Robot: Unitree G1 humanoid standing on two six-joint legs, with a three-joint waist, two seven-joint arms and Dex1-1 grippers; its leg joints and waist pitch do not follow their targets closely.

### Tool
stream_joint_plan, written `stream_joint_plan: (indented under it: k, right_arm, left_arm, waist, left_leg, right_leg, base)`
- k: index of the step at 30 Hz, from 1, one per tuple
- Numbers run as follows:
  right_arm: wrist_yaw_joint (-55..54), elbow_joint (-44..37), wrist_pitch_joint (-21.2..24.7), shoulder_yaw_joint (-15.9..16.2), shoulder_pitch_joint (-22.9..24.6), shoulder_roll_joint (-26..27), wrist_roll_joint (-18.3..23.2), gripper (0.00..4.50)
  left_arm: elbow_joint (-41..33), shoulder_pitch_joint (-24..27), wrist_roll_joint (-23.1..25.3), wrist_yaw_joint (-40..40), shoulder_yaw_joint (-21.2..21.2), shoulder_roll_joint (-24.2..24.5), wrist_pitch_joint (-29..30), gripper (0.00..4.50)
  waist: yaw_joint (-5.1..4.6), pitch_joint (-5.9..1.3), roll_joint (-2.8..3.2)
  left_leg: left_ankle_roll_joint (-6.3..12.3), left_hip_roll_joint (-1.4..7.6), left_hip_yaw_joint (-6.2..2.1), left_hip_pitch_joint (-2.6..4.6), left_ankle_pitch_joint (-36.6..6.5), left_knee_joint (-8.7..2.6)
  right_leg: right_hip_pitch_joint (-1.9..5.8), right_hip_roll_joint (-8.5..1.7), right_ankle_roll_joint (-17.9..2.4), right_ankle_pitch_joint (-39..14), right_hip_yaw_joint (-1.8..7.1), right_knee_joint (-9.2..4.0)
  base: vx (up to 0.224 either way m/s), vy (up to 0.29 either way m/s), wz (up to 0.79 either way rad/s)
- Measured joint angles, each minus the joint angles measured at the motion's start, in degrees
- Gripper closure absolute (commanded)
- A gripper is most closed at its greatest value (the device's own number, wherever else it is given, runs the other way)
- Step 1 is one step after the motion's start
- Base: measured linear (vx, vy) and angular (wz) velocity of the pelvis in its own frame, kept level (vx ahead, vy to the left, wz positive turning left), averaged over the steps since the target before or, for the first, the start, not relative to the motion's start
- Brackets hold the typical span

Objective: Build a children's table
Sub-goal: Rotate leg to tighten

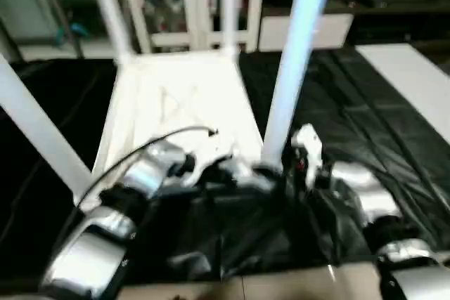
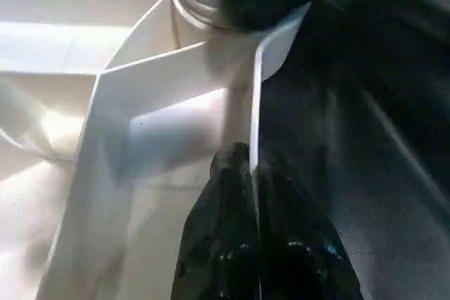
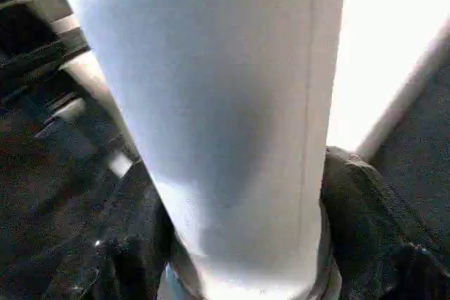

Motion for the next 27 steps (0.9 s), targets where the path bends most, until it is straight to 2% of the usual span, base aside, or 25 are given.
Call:
stream_joint_plan:
  k: [4, 8, 10, 13, 18, 21, 22, 24, 27]
  right_arm:
    - [-14.1, 2.8, -0.7, -1.2, -2.6, 4.1, -1.9, 1.89]
    - [-28.3, 6.1, -0.4, -3.1, -6.3, 8.3, -3.3, 1.89]
    - [-37.3, 8.5, -0.7, -4.5, -8.9, 10.5, -4.1, 1.89]
    - [-44.2, 10.2, -2.0, -4.7, -10.3, 11.9, -4.7, 1.89]
    - [-45.4, 11.1, -4.1, -6.0, -10.9, 12.5, -4.8, 1.89]
    - [-44.4, 11.3, -5.5, -6.6, -10.9, 12.5, -4.9, 1.89]
    - [-43.8, 11.3, -5.9, -6.5, -10.8, 12.4, -5.0, 1.34]
    - [-41.7, 10.2, -6.3, -5.9, -9.8, 11.7, -5.2, 1.2]
    - [-34.0, 6.3, -6.2, -4.1, -6.8, 9.1, -4.8, 1.0]
  left_arm:
    - [4.0, -2.2, 0.0, 7.3, 1.7, -2.8, 0.7, 4.5]
    - [8.2, -4.8, 0.2, 14.5, 2.6, -5.2, -0.1, 4.5]
    - [10.4, -6.3, 1.1, 19.4, 2.7, -6.8, -0.9, 4.5]
    - [11.8, -7.2, 1.2, 22.2, 2.9, -8.2, -1.7, 4.5]
    - [12.2, -7.6, 1.0, 22.5, 3.5, -8.4, -2.7, 4.5]
    - [12.3, -8.0, 1.0, 22.1, 3.6, -8.3, -3.2, 4.5]
    - [12.3, -8.0, 0.9, 21.7, 3.6, -8.1, -3.5, 4.5]
    - [12.2, -8.0, 0.6, 20.9, 3.7, -7.8, -3.8, 4.5]
    - [9.9, -6.6, 0.5, 16.9, 3.8, -5.9, -3.7, 4.5]
  waist:
    - [-1.24, 0.06, 0.16]
    - [-1.84, 0.32, 0.72]
    - [-1.89, 0.39, 0.91]
    - [-1.53, 0.39, 0.92]
    - [-1.14, 0.38, 0.9]
    - [-0.93, 0.38, 0.58]
    - [-0.92, 0.38, 0.55]
    - [-0.88, 0.4, 0.53]
    - [-0.97, 0.69, 0.05]
  left_leg:
    - [0.0, -0.04, -0.23, -0.04, 0.0, 0.0]
    - [0.0, -0.08, -0.32, -0.07, 0.0, -0.01]
    - [0.0, -0.12, -0.32, -0.18, 0.0, -0.02]
    - [0.0, -0.12, -0.31, -0.23, 0.0, -0.1]
    - [0.0, -0.07, -0.3, -0.42, 0.0, -0.19]
    - [0.34, -0.05, -0.28, -0.74, 0.2, -0.24]
    - [0.36, -0.06, -0.25, -0.93, 0.2, -0.23]
    - [0.38, -0.05, -0.23, -1.03, 0.2, -0.2]
    - [0.39, 0.02, -0.16, -1.09, 0.2, -0.22]
  right_leg:
    - [-0.11, 0.01, 0.0, 0.0, -0.13, -0.03]
    - [-0.19, 0.02, 0.0, 0.0, -0.15, -0.03]
    - [-0.27, 0.02, 0.0, 0.0, -0.11, -0.02]
    - [-0.29, 0.02, -0.1, 0.1, -0.12, 0.01]
    - [-0.39, 0.03, -0.2, 0.3, -0.15, 0.06]
    - [-0.66, 0.02, -0.1, 0.3, -0.19, 0.05]
    - [-0.84, 0.02, -0.1, 0.3, -0.17, 0.07]
    - [-0.98, 0.01, -0.1, 0.3, -0.16, 0.13]
    - [-0.98, 0.05, -0.1, 0.3, -0.15, 0.25]
  base:
    - [0.0, 0.0, 0.0]
    - [0.0, 0.0, 0.0]
    - [0.0, 0.0, 0.0]
    - [0.0, 0.0, 0.0]
    - [0.044, -0.002, 0.02]
    - [0.0, 0.0, 0.0]
    - [0.0, 0.0, 0.0]
    - [0.0, 0.0, 0.0]
    - [0.0, 0.0, 0.0]
